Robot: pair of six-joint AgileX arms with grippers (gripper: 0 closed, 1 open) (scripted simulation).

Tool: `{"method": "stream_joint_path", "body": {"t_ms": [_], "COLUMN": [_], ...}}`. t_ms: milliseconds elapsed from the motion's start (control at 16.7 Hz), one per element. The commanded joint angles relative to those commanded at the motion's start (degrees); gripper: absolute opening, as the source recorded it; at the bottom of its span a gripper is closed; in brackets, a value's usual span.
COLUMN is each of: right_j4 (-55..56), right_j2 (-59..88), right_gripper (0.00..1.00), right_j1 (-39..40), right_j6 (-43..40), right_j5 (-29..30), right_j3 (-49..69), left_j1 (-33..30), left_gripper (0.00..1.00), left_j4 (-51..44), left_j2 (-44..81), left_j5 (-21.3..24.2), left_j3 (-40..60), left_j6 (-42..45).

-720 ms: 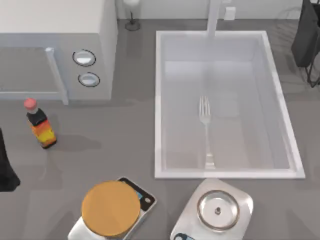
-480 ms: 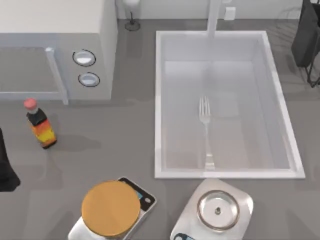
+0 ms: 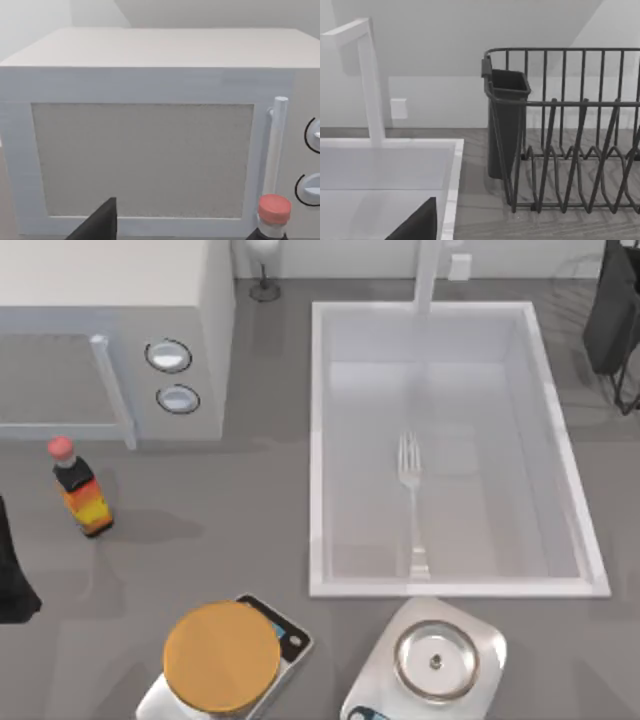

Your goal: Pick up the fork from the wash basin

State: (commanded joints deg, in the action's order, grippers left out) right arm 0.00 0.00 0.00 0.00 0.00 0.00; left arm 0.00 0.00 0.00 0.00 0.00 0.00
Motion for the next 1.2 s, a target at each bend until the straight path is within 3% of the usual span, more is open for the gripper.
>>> {"method": "stream_joint_path", "body": {"t_ms": [780,1200], "right_j4": [-0.4,-13.5], "right_j2": [0.5,18.6], "right_gripper": [1.00,1.00], "right_j1": [0.1,3.7], "right_j6": [0.2,7.1], "right_j5": [0.0,-0.3], "right_j3": [0.5,17.5], "left_j1": [0.0,0.0], "left_gripper": [1.00,1.00], "left_j4": [0.0,0.0], "left_j2": [0.0,0.0], "left_j5": [0.0,0.0], "left_j3": [0.0,0.0], "left_j6": [0.0,0.0]}}
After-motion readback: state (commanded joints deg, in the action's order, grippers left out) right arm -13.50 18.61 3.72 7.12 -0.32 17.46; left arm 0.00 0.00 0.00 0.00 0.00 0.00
